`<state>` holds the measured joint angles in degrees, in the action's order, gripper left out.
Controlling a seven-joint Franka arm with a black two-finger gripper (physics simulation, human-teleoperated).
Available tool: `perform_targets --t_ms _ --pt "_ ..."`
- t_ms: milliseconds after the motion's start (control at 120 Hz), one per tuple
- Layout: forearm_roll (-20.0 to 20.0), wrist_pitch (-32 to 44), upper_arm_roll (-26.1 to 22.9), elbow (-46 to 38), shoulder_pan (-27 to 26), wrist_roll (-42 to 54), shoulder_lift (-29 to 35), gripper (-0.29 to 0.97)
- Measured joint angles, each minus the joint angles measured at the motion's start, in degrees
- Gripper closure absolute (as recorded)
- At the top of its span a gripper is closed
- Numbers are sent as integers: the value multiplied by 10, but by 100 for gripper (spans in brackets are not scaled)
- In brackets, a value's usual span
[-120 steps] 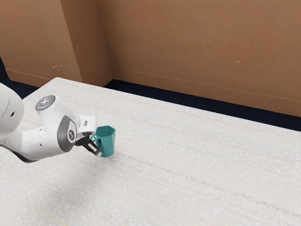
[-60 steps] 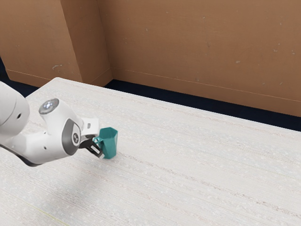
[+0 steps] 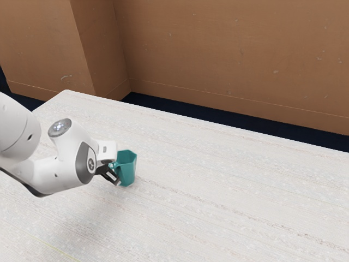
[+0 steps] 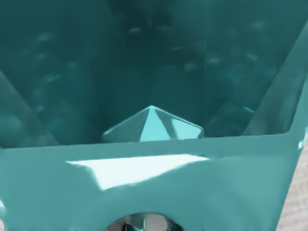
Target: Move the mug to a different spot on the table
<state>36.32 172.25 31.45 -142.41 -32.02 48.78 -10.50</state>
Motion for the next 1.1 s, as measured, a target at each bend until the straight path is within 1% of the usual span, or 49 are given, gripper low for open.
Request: perform_targets --t_ms 92,183,258,350,417,467,675,767,858,1033,1100 --pt "10 -4 0 -2 -5 -1 0 40" --pt "16 -16 1 -11 -4 -1 1 26" --pt "20 -31 6 -24 -3 -2 13 19" --pt "21 -56 12 -36 -5 -3 36 13" --pt "7 -89 22 -39 -4 -11 48 10" --pt "-16 -114 32 -39 -3 -22 56 8" --pt "-201 -223 42 -24 15 -120 117 4" --pt "-261 -268 40 -11 13 -172 140 3" --pt "-297 -306 38 -5 -1 -218 167 3" --pt "-338 -350 36 -3 6 -288 214 2" --pt "-352 -369 35 14 7 -310 223 2"
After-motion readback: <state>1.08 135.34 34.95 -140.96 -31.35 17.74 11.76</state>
